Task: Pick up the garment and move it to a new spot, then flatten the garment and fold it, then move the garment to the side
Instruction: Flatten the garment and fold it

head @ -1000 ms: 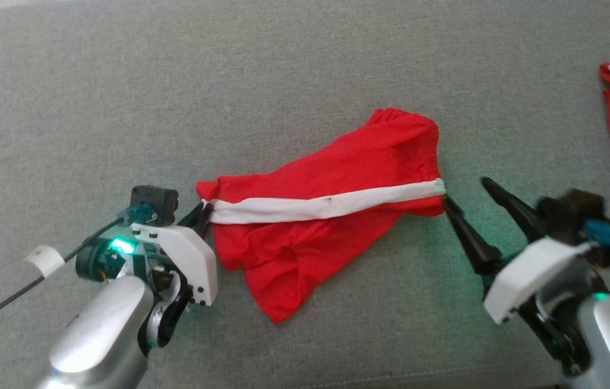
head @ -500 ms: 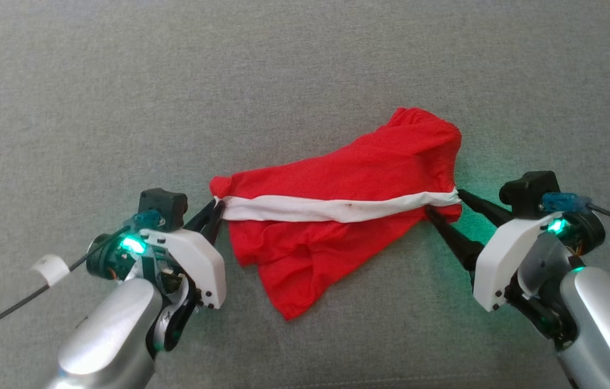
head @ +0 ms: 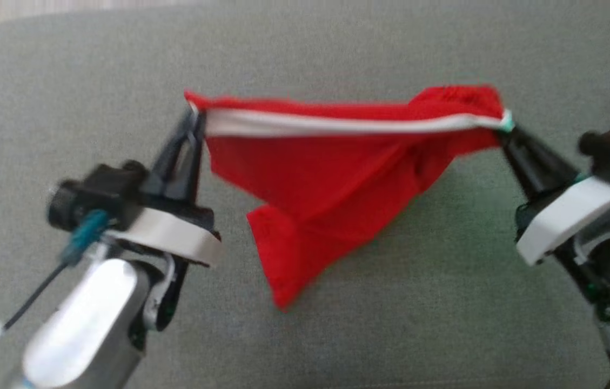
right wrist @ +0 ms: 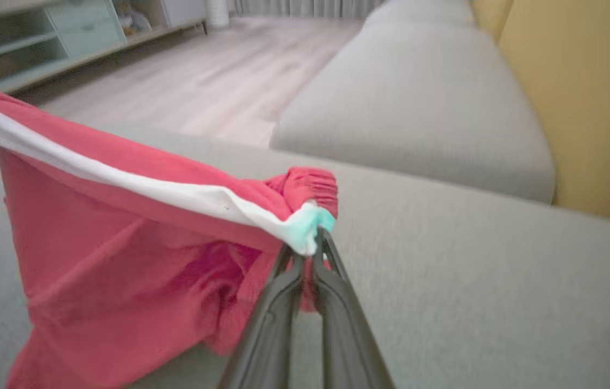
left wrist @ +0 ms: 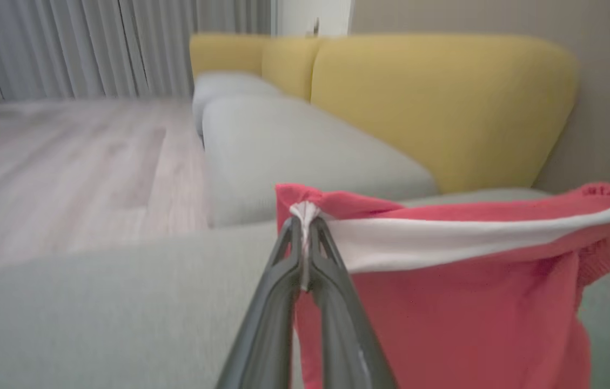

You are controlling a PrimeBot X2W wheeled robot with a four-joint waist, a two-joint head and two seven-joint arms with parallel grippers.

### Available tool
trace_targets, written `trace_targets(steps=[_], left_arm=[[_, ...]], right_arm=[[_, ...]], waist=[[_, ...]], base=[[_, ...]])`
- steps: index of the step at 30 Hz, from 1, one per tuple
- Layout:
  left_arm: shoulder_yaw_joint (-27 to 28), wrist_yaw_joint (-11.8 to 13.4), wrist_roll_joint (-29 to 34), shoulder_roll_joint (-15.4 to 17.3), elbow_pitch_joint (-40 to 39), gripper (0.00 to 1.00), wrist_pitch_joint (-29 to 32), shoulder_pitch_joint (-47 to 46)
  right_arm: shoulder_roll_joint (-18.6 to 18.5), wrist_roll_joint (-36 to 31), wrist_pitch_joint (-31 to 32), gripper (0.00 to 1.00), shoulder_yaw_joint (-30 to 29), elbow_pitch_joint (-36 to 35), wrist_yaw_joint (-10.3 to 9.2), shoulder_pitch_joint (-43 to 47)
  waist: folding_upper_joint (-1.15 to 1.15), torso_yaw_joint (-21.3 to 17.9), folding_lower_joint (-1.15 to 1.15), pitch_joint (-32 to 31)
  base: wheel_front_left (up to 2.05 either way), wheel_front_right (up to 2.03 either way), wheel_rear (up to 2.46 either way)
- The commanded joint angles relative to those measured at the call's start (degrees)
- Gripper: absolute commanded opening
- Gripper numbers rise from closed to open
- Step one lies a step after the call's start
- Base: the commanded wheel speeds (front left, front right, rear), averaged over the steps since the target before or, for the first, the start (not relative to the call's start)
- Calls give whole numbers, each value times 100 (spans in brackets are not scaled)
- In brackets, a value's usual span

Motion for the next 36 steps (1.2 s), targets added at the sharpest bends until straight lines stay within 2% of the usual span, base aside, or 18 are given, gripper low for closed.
trace_targets(steps=[1,4,10,14,17,20,21,24,25,26,29,36], left_arm=[[399,170,143,291,-579,0,-90,-244],[589,369,334,493,-1374,0,-68,-373],[893,622,608,844,-2518,0,294,-752],[932,738,623,879,-2881,0,582,-877],[929,726,404,755,-2768,0,685,-915],[899,515,-212,460,-2122,0,799,-919],[948,267,-648,227,-1427,0,744,-1018],[1113,-70,-1051,-130,-155,0,453,-1390],[1216,-132,-1121,-247,300,0,283,-1569],[1216,-132,-1121,-247,300,0,283,-1569],[1456,-395,-1283,-541,1607,0,-201,-2185],[1751,-833,-1144,-925,3925,0,-1477,-3771]], right_arm=[[-96,-73,-59,0,-115,-471,-4,-176],[-136,-185,26,0,-383,-1028,-4,-331],[-158,-388,666,0,-967,-2157,-4,-581],[-82,-411,1148,0,-1239,-2619,-4,-657],[14,-337,1398,0,-1326,-2634,-4,-759],[183,-249,1492,0,-1414,-2212,-4,-996],[382,-149,1499,0,-1352,-1776,-4,-1230],[623,-124,1363,0,-1210,-885,-4,-1803],[698,-115,1294,0,-1140,-532,-4,-2049],[698,-115,1294,0,-1140,-532,-4,-2049],[997,-70,913,0,-905,470,-4,-2869],[1637,77,-550,0,-947,2910,-4,-4644]], waist=[[0,-26,0,-207],[0,-66,0,-427],[0,-116,0,-777],[0,-142,0,-843],[0,-179,0,-780],[0,-206,0,-644],[0,-226,0,-553],[0,-299,0,-464],[0,-339,0,-443],[0,-339,0,-443],[0,-457,0,-421],[0,-594,0,-505]], base=[[0,0,0],[0,0,0],[0,0,0],[0,0,0],[0,0,0],[0,0,0],[0,0,0],[0,0,0],[0,0,0],[0,0,0],[0,0,0],[0,0,0]])
